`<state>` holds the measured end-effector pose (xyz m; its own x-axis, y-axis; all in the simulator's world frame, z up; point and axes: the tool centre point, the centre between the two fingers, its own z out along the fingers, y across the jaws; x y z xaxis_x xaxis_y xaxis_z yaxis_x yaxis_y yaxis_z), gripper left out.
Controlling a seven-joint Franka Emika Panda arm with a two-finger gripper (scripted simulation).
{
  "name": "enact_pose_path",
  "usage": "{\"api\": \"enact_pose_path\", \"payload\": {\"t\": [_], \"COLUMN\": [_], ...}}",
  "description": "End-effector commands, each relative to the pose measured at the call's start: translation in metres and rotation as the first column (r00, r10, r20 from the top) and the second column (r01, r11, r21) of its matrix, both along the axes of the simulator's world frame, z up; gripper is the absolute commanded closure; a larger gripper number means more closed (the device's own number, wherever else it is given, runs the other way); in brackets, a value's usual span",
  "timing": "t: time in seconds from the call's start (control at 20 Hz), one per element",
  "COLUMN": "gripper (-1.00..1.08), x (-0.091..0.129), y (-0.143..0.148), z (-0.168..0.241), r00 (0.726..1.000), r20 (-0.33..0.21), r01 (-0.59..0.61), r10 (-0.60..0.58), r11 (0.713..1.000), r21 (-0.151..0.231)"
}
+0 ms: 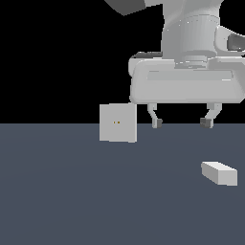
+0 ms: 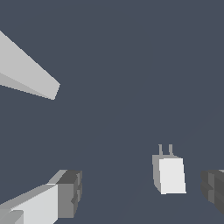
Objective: Plug the charger into the wall socket.
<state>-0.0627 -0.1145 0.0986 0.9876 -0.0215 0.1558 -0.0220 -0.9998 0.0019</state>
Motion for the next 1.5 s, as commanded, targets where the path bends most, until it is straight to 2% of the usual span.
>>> {"api": "enact_pose_path", "payload": {"t": [0.0,0.6,1.1,1.45], "gripper": [-0.92,-0.92,-0.92,-0.92], "x": [-0.007,-0.021,-0.022,-0.023], "y": [-0.013,-0.050,-0.054,-0.053], "z": [-0.008,-0.034,-0.039,-0.062], "r00": [1.000,0.996,0.996,0.996], "r20": [0.023,0.088,0.092,0.093], "r01": [-0.001,-0.005,-0.004,-0.005], "r10": [0.001,0.005,0.004,0.005], "r11": [1.000,1.000,1.000,1.000], "r21": [-0.003,-0.002,-0.001,0.000]}}
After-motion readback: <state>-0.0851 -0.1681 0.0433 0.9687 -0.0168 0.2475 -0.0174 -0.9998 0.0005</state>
